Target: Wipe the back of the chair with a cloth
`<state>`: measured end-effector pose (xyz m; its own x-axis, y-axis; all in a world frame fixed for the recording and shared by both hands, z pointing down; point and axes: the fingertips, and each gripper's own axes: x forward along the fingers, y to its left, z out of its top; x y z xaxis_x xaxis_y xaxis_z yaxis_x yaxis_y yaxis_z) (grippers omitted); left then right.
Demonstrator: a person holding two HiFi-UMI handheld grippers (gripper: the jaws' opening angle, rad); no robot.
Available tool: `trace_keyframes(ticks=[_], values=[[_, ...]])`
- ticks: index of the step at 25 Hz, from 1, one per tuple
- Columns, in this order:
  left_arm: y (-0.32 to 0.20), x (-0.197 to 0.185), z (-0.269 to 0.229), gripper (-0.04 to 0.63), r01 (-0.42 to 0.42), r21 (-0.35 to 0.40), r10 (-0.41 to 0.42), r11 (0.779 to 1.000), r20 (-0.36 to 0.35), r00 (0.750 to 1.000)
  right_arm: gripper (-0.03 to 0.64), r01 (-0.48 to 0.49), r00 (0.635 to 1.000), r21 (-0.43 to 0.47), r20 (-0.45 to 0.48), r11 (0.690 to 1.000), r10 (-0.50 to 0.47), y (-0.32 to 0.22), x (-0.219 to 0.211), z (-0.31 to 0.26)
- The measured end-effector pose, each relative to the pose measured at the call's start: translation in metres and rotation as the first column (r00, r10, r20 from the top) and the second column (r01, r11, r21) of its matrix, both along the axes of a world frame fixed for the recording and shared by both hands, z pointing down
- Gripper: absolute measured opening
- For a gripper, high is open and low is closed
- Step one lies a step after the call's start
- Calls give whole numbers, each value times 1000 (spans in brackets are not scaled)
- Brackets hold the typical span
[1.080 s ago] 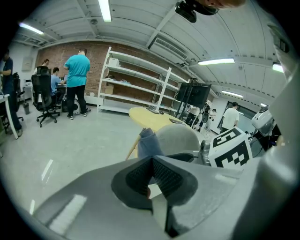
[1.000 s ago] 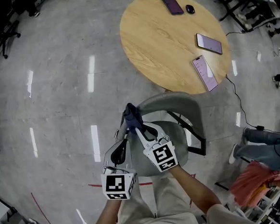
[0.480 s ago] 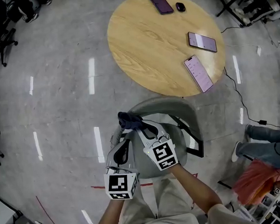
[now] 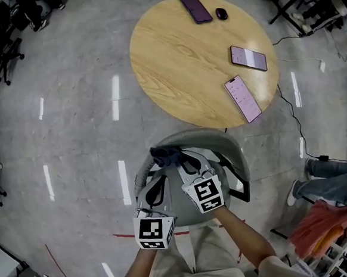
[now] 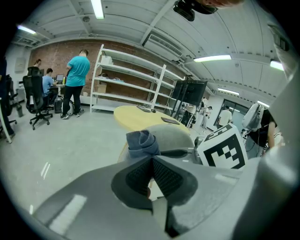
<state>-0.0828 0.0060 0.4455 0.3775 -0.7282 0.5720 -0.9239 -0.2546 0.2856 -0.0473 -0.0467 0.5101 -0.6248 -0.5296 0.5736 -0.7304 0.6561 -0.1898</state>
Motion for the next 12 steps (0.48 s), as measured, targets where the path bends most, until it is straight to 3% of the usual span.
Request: trace_keyframes(ticks=[12], values=[[-11, 24, 3, 0, -16, -2, 16, 1000, 1, 1000, 75, -63, 998, 17, -12, 998, 63, -15, 40, 0]])
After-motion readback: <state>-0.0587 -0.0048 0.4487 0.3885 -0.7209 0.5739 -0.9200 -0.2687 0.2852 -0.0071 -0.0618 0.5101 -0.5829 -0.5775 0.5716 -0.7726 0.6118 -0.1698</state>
